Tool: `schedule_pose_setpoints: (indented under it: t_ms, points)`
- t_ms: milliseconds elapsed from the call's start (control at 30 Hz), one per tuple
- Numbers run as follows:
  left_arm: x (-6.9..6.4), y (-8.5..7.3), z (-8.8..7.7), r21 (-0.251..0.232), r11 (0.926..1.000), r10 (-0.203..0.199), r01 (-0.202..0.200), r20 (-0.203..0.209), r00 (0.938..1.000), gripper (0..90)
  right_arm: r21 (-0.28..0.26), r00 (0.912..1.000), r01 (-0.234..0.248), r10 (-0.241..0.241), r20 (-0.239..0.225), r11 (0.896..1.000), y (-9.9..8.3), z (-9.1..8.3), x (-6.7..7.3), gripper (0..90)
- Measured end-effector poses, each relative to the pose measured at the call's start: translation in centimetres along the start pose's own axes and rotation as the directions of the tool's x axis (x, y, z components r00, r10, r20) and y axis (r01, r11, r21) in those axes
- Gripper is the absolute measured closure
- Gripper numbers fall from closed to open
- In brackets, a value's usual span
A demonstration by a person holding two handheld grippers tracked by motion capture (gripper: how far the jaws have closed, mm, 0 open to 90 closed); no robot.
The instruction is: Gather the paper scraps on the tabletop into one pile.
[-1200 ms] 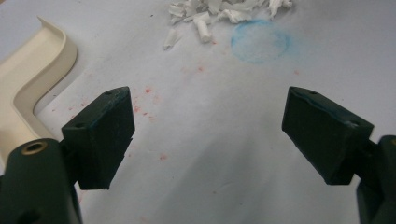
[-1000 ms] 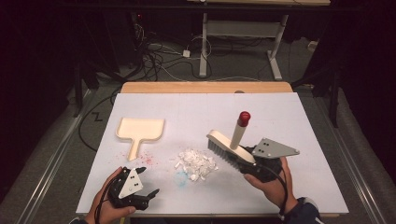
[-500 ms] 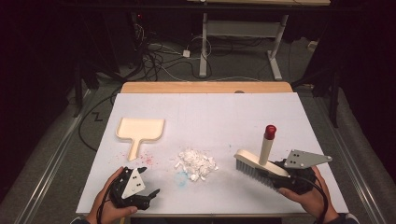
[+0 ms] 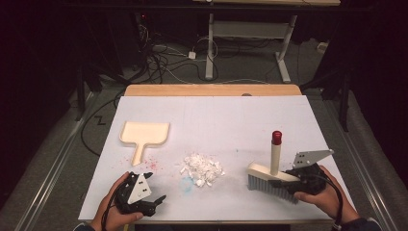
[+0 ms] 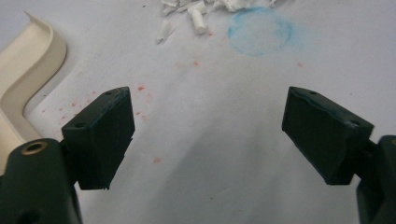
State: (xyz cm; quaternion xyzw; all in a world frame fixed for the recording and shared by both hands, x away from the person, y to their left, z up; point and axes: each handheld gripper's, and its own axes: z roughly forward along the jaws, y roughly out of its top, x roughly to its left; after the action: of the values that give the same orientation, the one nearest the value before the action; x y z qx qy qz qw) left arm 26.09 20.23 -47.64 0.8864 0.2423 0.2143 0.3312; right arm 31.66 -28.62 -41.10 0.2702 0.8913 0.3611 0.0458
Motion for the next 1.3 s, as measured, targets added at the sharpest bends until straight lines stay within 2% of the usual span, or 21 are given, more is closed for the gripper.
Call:
schedule_pose_setpoints:
  t_ms: [67, 133, 300, 400, 467, 500, 533, 633, 667, 733, 800, 900, 933, 967, 1000, 1033, 1100, 1133, 1200, 1267, 1300]
  points:
    - [0.0, 0.0, 0.1, 0.002, 1.0000, 0.000, 0.000, 0.002, 1.0000, 16.0, 0.029, 0.9998, -0.012, 0.012, -0.013, 1.000, 0.4, 0.4, -1.3, 67.4]
    - [-0.1, 0.1, 0.2, 0.003, 1.0000, 0.001, -0.001, 0.004, 1.0000, 16.0, 0.063, 0.9999, -0.012, 0.012, 0.002, 0.998, 0.8, 0.8, -2.6, 65.8]
    - [0.0, 0.1, 0.2, 0.004, 1.0000, -0.004, 0.004, 0.011, 0.9999, 16.0, 0.137, 0.9992, -0.040, 0.040, -0.004, 0.990, 1.5, 1.7, -5.7, 56.3]
    - [0.0, 0.1, 0.3, 0.003, 1.0000, -0.003, 0.003, 0.016, 0.9999, 16.0, 0.126, 0.9980, -0.058, 0.054, 0.030, 0.990, 1.8, 1.9, -7.2, 48.5]
    - [0.0, 0.1, 0.4, 0.004, 1.0000, -0.007, 0.007, 0.019, 0.9998, 16.0, 0.173, 0.9958, -0.057, 0.043, 0.080, 0.983, 2.1, 2.0, -7.9, 44.5]
    - [0.0, 0.1, 0.5, 0.006, 0.9999, -0.010, 0.010, 0.021, 0.9997, 16.0, 0.205, 0.9933, -0.038, 0.014, 0.115, 0.978, 2.3, 2.1, -8.2, 45.0]
    - [0.0, 0.2, 0.5, 0.007, 0.9999, -0.008, 0.008, 0.021, 0.9997, 16.0, 0.221, 0.9860, -0.030, -0.008, 0.166, 0.975, 2.5, 2.1, -8.4, 49.6]
    - [0.0, 0.3, 0.7, 0.007, 1.0000, -0.005, 0.005, 0.023, 0.9997, 16.0, 0.182, 0.9673, -0.039, -0.008, 0.254, 0.982, 2.9, 1.4, -8.9, 47.2]
    - [0.1, 0.4, 0.7, 0.006, 1.0000, -0.003, 0.003, 0.022, 0.9997, 16.0, 0.163, 0.9544, -0.033, -0.017, 0.298, 0.986, 3.0, 1.2, -8.9, 47.2]
    - [0.0, 0.4, 0.7, 0.005, 1.0000, -0.004, 0.004, 0.018, 0.9998, 16.0, 0.104, 0.9284, -0.005, -0.034, 0.370, 0.995, 3.0, 0.8, -8.2, 47.1]
    - [0.0, 0.4, 0.6, 0.000, 1.0000, -0.006, 0.006, 0.011, 0.9999, 16.0, 0.011, 0.9096, 0.028, -0.030, 0.415, 1.000, 2.8, 0.5, -7.0, 42.3]
    - [-0.1, 0.4, 0.4, -0.005, 1.0000, -0.005, 0.005, -0.001, 1.0000, 16.0, -0.111, 0.8813, 0.094, -0.031, 0.471, 0.989, 1.9, 0.3, -4.3, 38.3]
    - [-0.2, 0.4, 0.3, -0.009, 1.0000, 0.000, 0.000, -0.004, 1.0000, 16.0, -0.137, 0.8768, 0.108, -0.030, 0.480, 0.985, 1.7, 0.2, -3.7, 37.0]
    - [-0.2, 0.5, 0.2, -0.013, 0.9999, 0.003, -0.003, -0.010, 0.9999, 16.0, -0.178, 0.8805, 0.116, -0.018, 0.474, 0.977, 1.2, 0.1, -2.6, 35.5]
    - [-0.2, 0.5, 0.1, -0.022, 0.9997, 0.011, -0.011, -0.025, 0.9996, 16.0, -0.200, 0.8785, 0.125, -0.015, 0.478, 0.972, 0.9, 0.0, -1.9, 33.9]
    - [-0.2, 0.5, 0.0, -0.027, 0.9996, 0.011, -0.012, -0.030, 0.9995, 16.0, -0.237, 0.8711, 0.129, 0.004, 0.491, 0.963, 0.4, -0.2, -1.0, 31.5]
    - [-0.2, 0.3, -0.2, -0.033, 0.9994, 0.005, -0.006, -0.040, 0.9992, 16.0, -0.290, 0.8688, 0.124, 0.038, 0.494, 0.949, -0.6, -0.2, 0.5, 28.8]
    - [-0.2, 0.2, -0.3, -0.036, 0.9993, 0.005, -0.007, -0.047, 0.9989, 16.0, -0.306, 0.8633, 0.129, 0.045, 0.503, 0.943, -1.2, 0.0, 1.3, 28.6]
    - [-0.3, 0.1, -0.4, -0.040, 0.9992, 0.007, -0.009, -0.048, 0.9988, 16.0, -0.296, 0.8625, 0.117, 0.051, 0.504, 0.948, -2.1, 0.4, 2.3, 26.8]
    - [-0.4, 0.1, -0.4, -0.037, 0.9991, 0.018, -0.020, -0.051, 0.9986, 16.0, -0.284, 0.8567, 0.126, 0.040, 0.514, 0.951, -2.7, 0.9, 3.2, 26.7]
    - [-0.4, 0.2, -0.4, -0.033, 0.9993, 0.016, -0.017, -0.045, 0.9989, 16.0, -0.274, 0.8588, 0.120, 0.038, 0.511, 0.954, -2.9, 1.2, 3.5, 26.1]
